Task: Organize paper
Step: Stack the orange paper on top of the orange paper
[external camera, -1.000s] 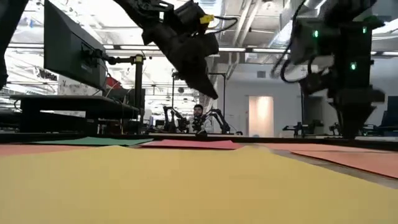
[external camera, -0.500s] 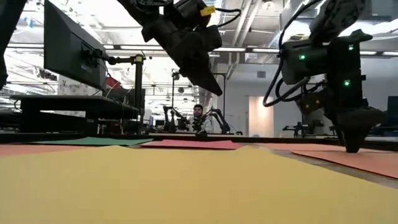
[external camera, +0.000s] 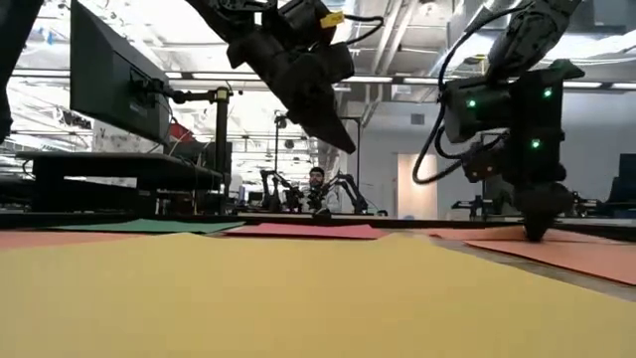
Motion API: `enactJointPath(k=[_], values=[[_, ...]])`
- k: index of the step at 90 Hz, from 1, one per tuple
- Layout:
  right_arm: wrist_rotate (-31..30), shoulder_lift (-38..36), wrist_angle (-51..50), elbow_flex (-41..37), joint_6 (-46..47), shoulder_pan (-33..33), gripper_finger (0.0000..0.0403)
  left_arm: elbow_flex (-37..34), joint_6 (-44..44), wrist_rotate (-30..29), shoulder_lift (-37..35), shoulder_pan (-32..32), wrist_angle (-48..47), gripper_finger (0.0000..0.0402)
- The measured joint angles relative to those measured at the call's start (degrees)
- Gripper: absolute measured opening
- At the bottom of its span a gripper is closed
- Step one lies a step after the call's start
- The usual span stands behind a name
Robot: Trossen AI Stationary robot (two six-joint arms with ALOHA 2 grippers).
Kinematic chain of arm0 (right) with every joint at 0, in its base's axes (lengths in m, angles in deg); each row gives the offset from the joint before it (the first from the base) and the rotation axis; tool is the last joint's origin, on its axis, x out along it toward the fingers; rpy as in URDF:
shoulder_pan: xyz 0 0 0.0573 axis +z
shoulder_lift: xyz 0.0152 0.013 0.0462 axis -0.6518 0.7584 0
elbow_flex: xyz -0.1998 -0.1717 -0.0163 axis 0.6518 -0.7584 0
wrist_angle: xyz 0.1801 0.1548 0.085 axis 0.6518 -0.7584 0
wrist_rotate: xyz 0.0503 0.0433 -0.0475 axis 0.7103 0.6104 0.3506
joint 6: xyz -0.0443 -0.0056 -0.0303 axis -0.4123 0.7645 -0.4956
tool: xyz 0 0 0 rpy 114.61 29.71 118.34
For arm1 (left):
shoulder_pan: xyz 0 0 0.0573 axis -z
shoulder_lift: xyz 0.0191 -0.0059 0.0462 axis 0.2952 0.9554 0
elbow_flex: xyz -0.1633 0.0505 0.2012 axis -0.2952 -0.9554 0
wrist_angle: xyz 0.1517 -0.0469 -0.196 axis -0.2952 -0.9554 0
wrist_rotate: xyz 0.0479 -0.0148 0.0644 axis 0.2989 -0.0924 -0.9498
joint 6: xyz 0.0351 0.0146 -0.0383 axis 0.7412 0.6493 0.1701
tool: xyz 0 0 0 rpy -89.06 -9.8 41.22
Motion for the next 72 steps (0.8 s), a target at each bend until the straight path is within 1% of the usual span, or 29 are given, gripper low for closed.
enactJointPath(k=[18, 26, 33, 37, 42, 45, 49, 56, 62, 67, 72], values=[[0.2, 0.0, -0.5, 0.4, 0.0, -1.6, 0.0221, 0.0, 0.0, 0.1, 1.4, 0.0, 3.2, 0.0000], [0.7, -0.1, -0.6, 0.4, 0.0, -2.2, 0.0221, 0.0, 1.5, 0.1, 2.0, 0.0, 3.5, 0.0000], [0.9, -0.1, -0.7, 0.4, 0.0, -2.3, 0.0221, 0.0, 3.0, 0.2, 3.5, -0.3, 7.4, 0.0000], [0.9, -0.1, -0.7, 0.4, 0.0, -2.4, 0.0221, 0.0, 3.0, 0.2, 3.8, -0.8, 7.8, 0.0000], [1.0, -0.1, -0.8, 0.4, 0.0, -2.6, 0.0221, 0.3, 0.5, 0.2, 5.4, -1.8, 10.9, 0.0000], [1.1, -0.1, -0.7, 0.5, -0.1, -2.6, 0.0221, 0.9, -2.4, 0.2, 6.0, -2.7, 13.1, 0.0000], [1.1, -0.1, -0.9, 0.5, -0.1, -2.6, 0.0221, 0.9, -6.3, -0.1, 6.8, -3.9, 13.7, 0.0000], [1.2, -0.2, -0.7, 0.7, -0.2, -2.7, 0.0221, 1.4, -11.7, 1.4, 8.3, -6.2, 17.3, 0.0000], [1.2, -0.2, -0.9, 0.8, -0.2, -2.7, 0.0221, 1.3, -15.8, 4.9, 8.4, -8.3, 18.8, 0.0000], [1.2, -0.2, -0.7, 0.8, -0.2, -2.7, 0.0221, 1.5, -18.5, 7.8, 8.4, -9.9, 21.9, 0.0001], [1.2, -0.2, -0.9, 0.8, -0.2, -2.7, 0.0221, 1.5, -20.4, 12.1, 8.7, -11.5, 24.4, 0.0006]])
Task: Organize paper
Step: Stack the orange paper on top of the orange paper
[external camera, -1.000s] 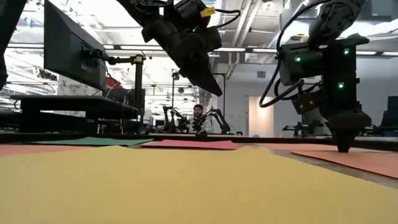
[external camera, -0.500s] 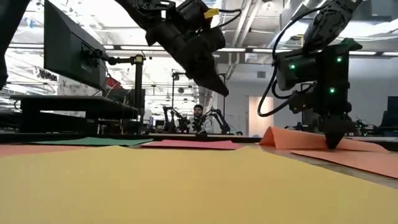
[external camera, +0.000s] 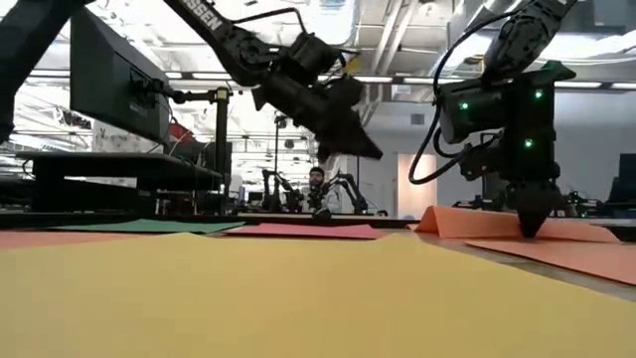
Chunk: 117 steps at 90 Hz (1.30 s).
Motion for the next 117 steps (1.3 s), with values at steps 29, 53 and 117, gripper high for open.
enactJointPath(k=[29, 53, 117], values=[[0.2, 0.0, 1.0, 0.0, -1.5, -1.4, 0.0221, 5.7, -13.6, 11.2, 8.1, -3.6, 5.2, 0.0136], [0.2, 0.0, 1.1, 0.1, -1.6, -1.8, 0.0221, 19.9, -31.6, 20.7, 21.1, -3.9, 3.0, 0.0209], [0.2, 0.0, 1.0, 0.2, -1.6, -1.8, 0.0221, 25.8, -43.9, 15.1, 25.8, -3.6, -5.7, 0.0213]])
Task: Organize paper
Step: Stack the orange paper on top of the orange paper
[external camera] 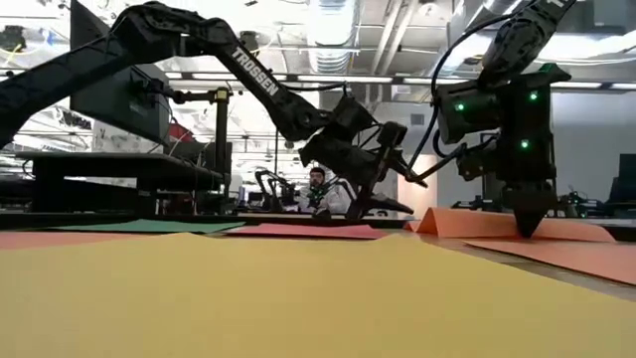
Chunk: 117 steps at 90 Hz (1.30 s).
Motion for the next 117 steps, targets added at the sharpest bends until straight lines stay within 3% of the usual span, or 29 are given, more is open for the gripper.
enactJointPath(k=[117], values=[[0.0, 0.0, 1.6, 0.0, -2.3, -1.1, 0.0221, 3.8, 2.3, -4.2, 0.0, 1.4, -7.0, 0.0213]])
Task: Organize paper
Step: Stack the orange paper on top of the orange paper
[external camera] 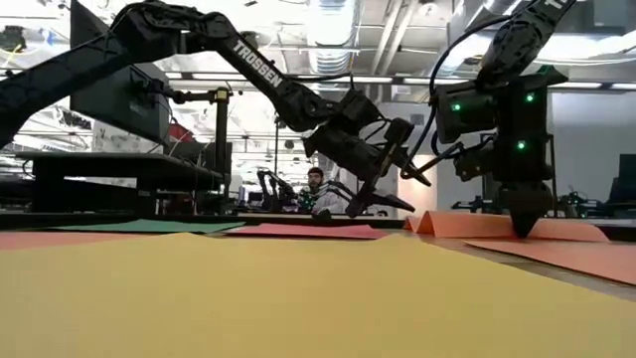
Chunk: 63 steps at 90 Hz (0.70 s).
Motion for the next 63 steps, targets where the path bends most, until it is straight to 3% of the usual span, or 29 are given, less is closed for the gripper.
enactJointPath(k=[25, 63], values=[[0.0, 0.0, -0.1, 0.0, -0.1, 0.0, 0.0221, 1.7, -2.5, 3.2, 3.0, 1.0, 2.9, 0.0213], [0.0, 0.0, -0.1, 3.1, -1.2, 0.0, 0.0221, 2.4, -0.2, 3.0, 2.8, 0.9, 2.8, 0.0208]])
